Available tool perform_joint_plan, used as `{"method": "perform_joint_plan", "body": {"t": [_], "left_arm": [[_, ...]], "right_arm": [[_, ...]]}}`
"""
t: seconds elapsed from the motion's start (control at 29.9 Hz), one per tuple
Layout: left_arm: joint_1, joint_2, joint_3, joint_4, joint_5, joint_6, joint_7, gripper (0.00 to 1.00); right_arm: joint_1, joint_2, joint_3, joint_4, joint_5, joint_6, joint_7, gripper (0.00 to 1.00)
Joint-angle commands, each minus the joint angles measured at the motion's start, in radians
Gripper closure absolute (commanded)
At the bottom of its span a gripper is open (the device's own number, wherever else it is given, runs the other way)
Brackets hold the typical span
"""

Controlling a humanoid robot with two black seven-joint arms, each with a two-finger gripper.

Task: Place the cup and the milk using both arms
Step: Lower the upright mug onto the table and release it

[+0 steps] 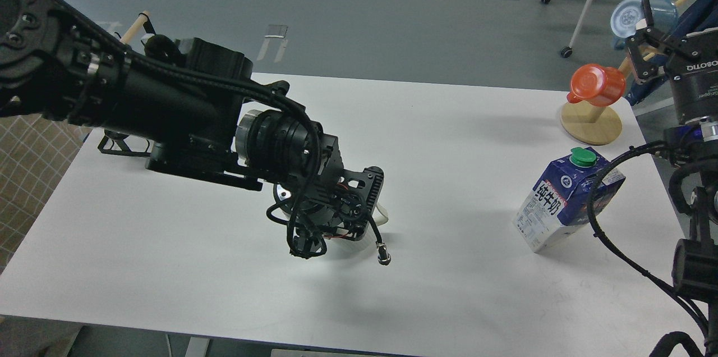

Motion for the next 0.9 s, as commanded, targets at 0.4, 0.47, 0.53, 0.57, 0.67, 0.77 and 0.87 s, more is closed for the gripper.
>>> {"method": "perform_joint_plan", "body": {"t": [0.4,0.47,0.53,0.57,0.67,0.77,0.87], "left_arm": [[-0.029,-0.037,0.002,0.000,-0.004,0.000,-0.001,0.59],[-0.044,-0.037,-0.005,-0.001,-0.013,0.000,-0.001,0.55],[-0.068,-0.037,-0.012,-0.001,-0.026,0.000,-0.003,0.50],[-0.078,-0.037,-0.018,-0.001,-0.033,0.000,-0.003,0.47],[-0.131,-0.028,-0.079,0.000,-0.143,0.000,-0.001,0.35],[-0.186,-0.002,-0.151,0.002,-0.228,0.000,-0.001,0.28],[-0.216,0.107,-0.273,0.081,-0.335,0.000,-0.001,0.21]], "right_arm": [[-0.022,0.001,0.000,-0.008,0.055,0.001,0.000,0.00],[-0.022,0.001,0.000,-0.008,0.055,0.001,0.000,0.00],[-0.022,0.001,0.000,-0.008,0.055,0.001,0.000,0.00],[-0.022,0.001,0.000,-0.008,0.055,0.001,0.000,0.00],[-0.022,0.001,0.000,-0.006,0.055,0.001,0.000,0.00],[-0.024,0.000,0.000,-0.006,0.055,0.001,0.000,0.00],[-0.027,-0.005,-0.002,-0.002,0.055,0.001,-0.002,0.00]]}}
